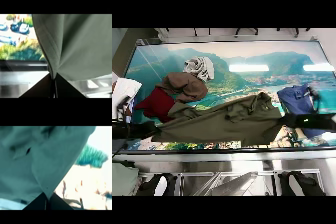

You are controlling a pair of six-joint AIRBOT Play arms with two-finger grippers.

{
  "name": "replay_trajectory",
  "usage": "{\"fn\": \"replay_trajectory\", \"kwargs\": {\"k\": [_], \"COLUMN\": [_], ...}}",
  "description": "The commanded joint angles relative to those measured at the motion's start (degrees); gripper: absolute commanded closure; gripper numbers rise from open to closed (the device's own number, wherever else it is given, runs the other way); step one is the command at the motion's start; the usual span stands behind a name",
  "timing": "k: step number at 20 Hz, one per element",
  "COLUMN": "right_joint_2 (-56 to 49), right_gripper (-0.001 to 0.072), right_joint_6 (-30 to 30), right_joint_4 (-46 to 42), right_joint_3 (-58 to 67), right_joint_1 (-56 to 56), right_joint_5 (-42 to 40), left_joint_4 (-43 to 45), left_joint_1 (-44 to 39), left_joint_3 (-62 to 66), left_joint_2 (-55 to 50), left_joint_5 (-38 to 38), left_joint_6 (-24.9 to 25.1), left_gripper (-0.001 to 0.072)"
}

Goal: Fold the shirts.

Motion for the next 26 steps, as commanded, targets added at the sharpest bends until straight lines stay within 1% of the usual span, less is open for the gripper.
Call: {"fn": "replay_trajectory", "kwargs": {"k": [1,3,5,6,8,9,10,11,12,14,15,17,20,22,24,25,26], "right_joint_2": [5.73,3.89,2.05,0.96,-1.16,-2.14,-3.23,-4.48,-5.44,-5.79,-5.81,-5.92,-8.57,-11.45,-14.67,-16.44,-18.53], "right_gripper": [0.0682,0.0682,0.0682,0.0682,0.0682,0.0682,0.0682,0.0682,0.0682,0.0682,0.0682,0.0682,0.0682,0.0681,0.0681,0.0682,0.0681], "right_joint_6": [3.15,3.21,3.34,3.41,3.74,3.72,3.72,4.11,4.81,4.85,5.09,5.22,4.83,4.85,6.14,7.45,8.07], "right_joint_4": [-4.68,-7.37,-7.74,-7.72,-10.32,-13.57,-17.00,-20.00,-20.96,-22.56,-23.30,-24.04,-25.46,-26.40,-26.29,-25.88,-24.50], "right_joint_3": [16.15,27.41,37.92,42.66,51.74,56.43,61.09,66.27,70.84,75.19,75.08,74.12,74.01,70.95,62.49,58.10,53.55], "right_joint_1": [0.07,0.20,0.20,0.22,1.62,3.08,4.35,5.64,6.45,6.49,6.49,6.49,6.49,6.47,6.49,6.49,6.49], "right_joint_5": [4.83,8.33,8.87,9.57,11.96,14.25,17.22,20.06,20.81,20.57,21.16,21.31,21.09,21.03,18.27,15.26,11.23], "left_joint_4": [0.39,1.68,7.98,10.54,16.06,19.71,24.85,29.35,33.59,40.65,42.86,45.55,46.93,46.88,46.82,45.83,43.19], "left_joint_1": [-0.02,-0.07,-2.05,-4.55,-12.81,-17.81,-23.50,-28.74,-33.99,-40.98,-42.91,-45.00,-44.96,-44.96,-44.04,-41.94,-38.16], "left_joint_3": [13.53,25.59,40.68,49.42,66.49,74.01,80.67,85.07,88.08,90.29,89.90,83.06,59.45,44.13,32.83,29.09,25.99], "left_joint_2": [6.12,6.14,3.23,0.72,-4.68,-7.23,-9.51,-10.97,-11.87,-12.74,-12.83,-11.52,-5.42,-2.82,-3.37,-5.03,-7.76], "left_joint_5": [-2.47,-6.05,-10.14,-12.52,-14.71,-15.37,-16.57,-17.00,-17.03,-17.03,-17.00,-17.00,-16.87,-16.06,-11.19,-7.80,-4.17], "left_joint_6": [-2.91,-3.34,-3.76,-5.09,-7.15,-7.74,-9.46,-10.91,-10.93,-11.39,-11.45,-11.41,-12.04,-11.98,-10.21,-8.81,-7.17], "left_gripper": [0.0691,0.0692,0.0692,0.0692,0.0692,0.0692,0.0692,0.0692,0.0693,0.0693,0.0693,0.0693,0.0693,0.0693,0.0693,0.0693,0.0693]}}
